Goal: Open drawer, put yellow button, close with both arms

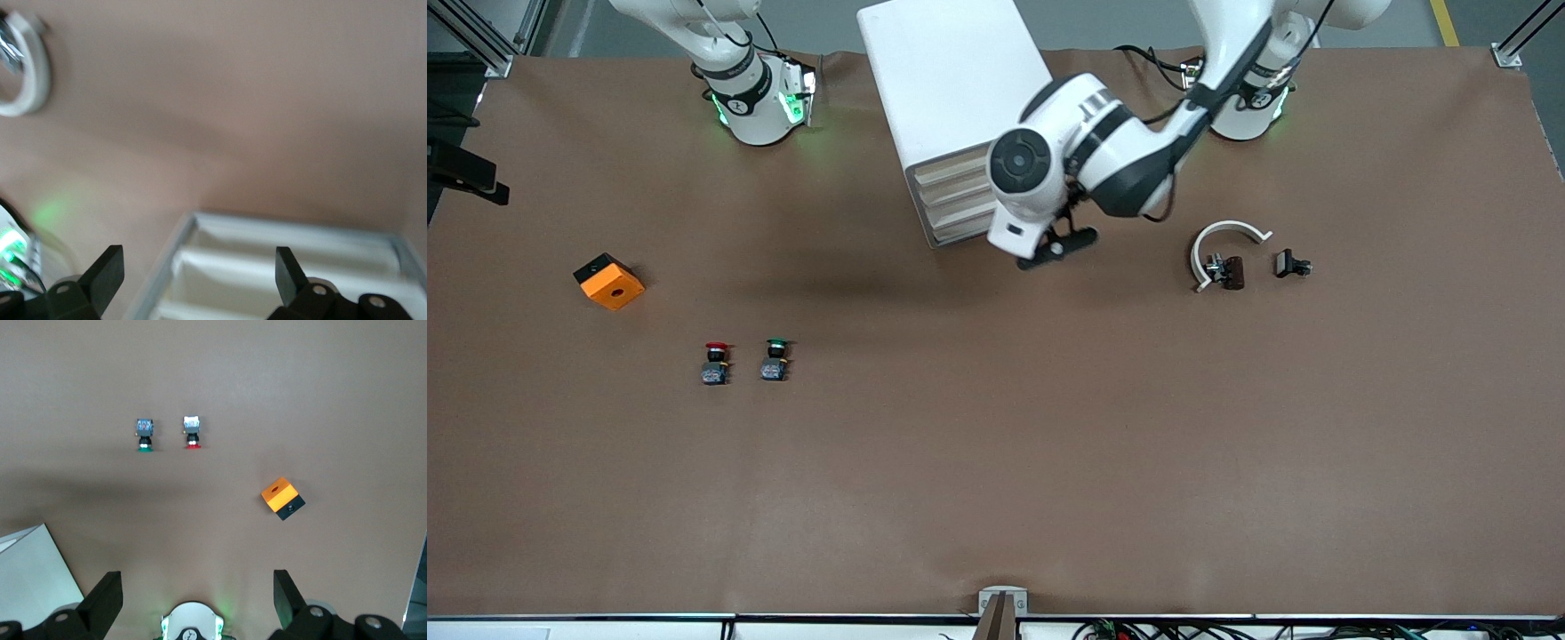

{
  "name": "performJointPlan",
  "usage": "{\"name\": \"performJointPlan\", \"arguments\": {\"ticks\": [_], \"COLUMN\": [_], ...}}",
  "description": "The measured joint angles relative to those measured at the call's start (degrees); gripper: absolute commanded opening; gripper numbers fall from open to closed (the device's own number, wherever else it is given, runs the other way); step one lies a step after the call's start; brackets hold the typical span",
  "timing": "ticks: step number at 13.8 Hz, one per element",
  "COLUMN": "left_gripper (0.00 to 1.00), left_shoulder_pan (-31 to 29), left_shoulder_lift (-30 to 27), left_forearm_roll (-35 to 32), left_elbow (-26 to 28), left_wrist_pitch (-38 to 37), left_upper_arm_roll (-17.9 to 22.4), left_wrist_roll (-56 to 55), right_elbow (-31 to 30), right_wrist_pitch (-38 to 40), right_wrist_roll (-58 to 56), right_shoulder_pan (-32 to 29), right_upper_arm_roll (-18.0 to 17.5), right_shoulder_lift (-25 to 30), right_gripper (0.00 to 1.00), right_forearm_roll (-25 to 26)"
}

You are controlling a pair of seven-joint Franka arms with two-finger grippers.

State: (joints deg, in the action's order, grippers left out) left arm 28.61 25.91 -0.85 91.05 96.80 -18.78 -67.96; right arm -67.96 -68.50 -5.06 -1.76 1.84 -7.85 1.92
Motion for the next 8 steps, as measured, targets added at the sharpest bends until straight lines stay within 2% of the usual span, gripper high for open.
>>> {"name": "performJointPlan", "arguments": {"ticks": [4,8], "left_gripper": [1.00,1.00], "left_shoulder_pan": [-8.21,-11.60], "left_shoulder_lift": [-0.94,-3.16], "left_forearm_roll": [-4.97,-14.93], "left_elbow": [-2.61,-2.79], "left_wrist_pitch": [-2.33,-2.75], "left_upper_arm_roll": [0.16,0.18], "left_wrist_roll": [0.71,2.90], "right_elbow": [-7.30,-9.99], "right_wrist_pitch": [-6.44,-7.87], "right_wrist_roll": [-1.69,-4.73], "right_shoulder_pan": [0.02,0.00], "right_upper_arm_roll": [-0.11,-0.07], "right_shoulder_lift": [4.82,6.93], "right_gripper": [1.00,1.00], "right_forearm_roll": [-0.19,-0.19]}}
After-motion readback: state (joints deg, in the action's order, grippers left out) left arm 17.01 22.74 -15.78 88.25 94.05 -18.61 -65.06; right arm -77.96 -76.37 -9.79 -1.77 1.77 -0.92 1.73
